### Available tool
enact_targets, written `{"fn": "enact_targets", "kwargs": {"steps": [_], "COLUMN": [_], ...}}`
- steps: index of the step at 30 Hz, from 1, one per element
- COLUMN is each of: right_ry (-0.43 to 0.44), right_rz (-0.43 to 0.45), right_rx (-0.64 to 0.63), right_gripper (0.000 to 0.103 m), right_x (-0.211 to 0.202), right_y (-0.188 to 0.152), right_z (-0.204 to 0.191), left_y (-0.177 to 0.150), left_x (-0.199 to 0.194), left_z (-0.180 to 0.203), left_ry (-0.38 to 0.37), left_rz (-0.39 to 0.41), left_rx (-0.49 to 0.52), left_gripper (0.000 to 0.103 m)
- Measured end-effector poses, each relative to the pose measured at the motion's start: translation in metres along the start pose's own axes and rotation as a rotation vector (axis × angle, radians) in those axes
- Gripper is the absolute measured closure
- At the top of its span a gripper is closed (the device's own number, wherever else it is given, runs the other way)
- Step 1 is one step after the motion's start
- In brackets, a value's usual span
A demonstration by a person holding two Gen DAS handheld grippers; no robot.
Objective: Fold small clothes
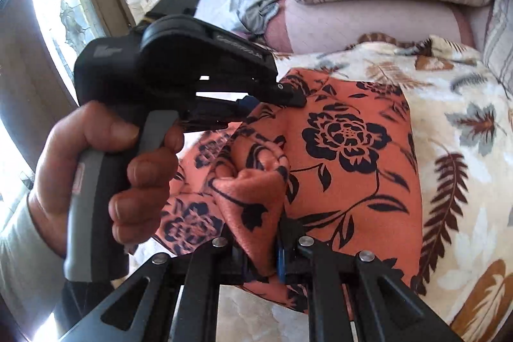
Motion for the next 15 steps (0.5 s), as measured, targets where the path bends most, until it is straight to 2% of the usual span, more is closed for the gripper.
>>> {"fn": "enact_targets", "kwargs": {"steps": [2,4,6,8,9,10,11,15], "right_ry": [0.014,0.037,0.062,0.085,0.095,0.089,0.082,0.079], "right_rz": [0.009,-0.003,-0.059,-0.169,-0.210,-0.212,-0.199,-0.136], "right_rx": [-0.052,-0.085,-0.090,-0.081,-0.064,-0.064,-0.074,-0.096], "right_gripper": [0.090,0.090,0.090,0.090,0.090,0.090,0.090,0.090], "right_x": [0.003,0.016,0.043,0.079,0.090,0.093,0.089,0.060], "right_y": [0.011,0.015,0.008,-0.013,-0.022,-0.024,-0.021,-0.001], "right_z": [-0.024,-0.047,-0.061,-0.069,-0.071,-0.072,-0.075,-0.092], "left_y": [0.009,0.014,0.008,-0.012,-0.021,-0.020,-0.018,0.005], "left_x": [-0.026,-0.034,-0.024,0.001,0.009,0.005,0.000,-0.029], "left_z": [-0.010,-0.037,-0.082,-0.135,-0.147,-0.148,-0.144,-0.102], "left_ry": [-0.012,-0.011,0.035,0.114,0.110,0.072,0.068,0.075], "left_rz": [0.054,0.069,0.033,-0.058,-0.078,-0.054,-0.046,0.043], "left_rx": [0.043,0.022,-0.039,-0.155,-0.180,-0.186,-0.181,-0.024], "left_gripper": [0.088,0.088,0.088,0.088,0.087,0.087,0.087,0.088]}}
Point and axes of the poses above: each gripper's, at about its wrist camera, not at the fingertips, and x roughly the way its jaws point, z to its right, y to its top, the point moved 9 cm from there along x, roughly the way its jaws point, and after that the axes turned 3 degrees about -x, right-handed, at the moved point
